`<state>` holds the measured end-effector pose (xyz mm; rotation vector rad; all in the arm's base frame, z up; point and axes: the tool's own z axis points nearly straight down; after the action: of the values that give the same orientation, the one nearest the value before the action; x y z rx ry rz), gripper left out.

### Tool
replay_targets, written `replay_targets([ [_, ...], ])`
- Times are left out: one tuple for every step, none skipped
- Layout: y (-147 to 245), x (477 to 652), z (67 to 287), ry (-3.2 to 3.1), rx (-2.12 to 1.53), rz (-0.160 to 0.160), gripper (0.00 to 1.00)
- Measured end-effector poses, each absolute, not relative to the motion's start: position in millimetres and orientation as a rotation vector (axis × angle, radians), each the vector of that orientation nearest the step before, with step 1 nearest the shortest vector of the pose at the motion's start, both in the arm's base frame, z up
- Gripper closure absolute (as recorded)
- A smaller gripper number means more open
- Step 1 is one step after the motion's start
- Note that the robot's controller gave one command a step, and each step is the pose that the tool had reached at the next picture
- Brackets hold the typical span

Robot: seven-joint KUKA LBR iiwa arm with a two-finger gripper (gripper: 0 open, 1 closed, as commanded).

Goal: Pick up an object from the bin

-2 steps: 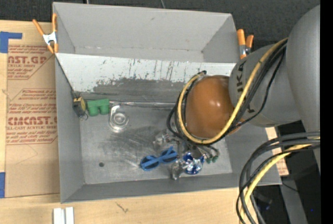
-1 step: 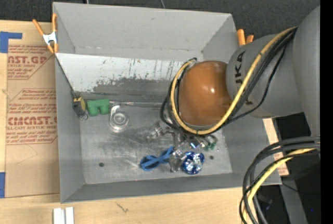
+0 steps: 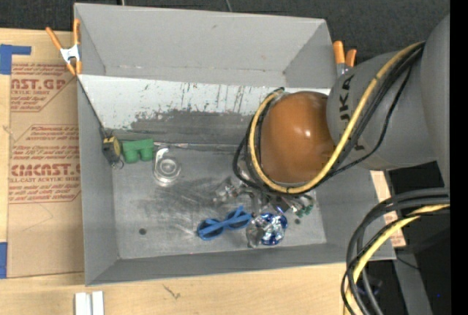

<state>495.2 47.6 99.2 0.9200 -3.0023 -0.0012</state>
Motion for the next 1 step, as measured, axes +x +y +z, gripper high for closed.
replay_targets([
  [48.0,492.6,72.6,-2.961,1.089,-0.001,0.00],
])
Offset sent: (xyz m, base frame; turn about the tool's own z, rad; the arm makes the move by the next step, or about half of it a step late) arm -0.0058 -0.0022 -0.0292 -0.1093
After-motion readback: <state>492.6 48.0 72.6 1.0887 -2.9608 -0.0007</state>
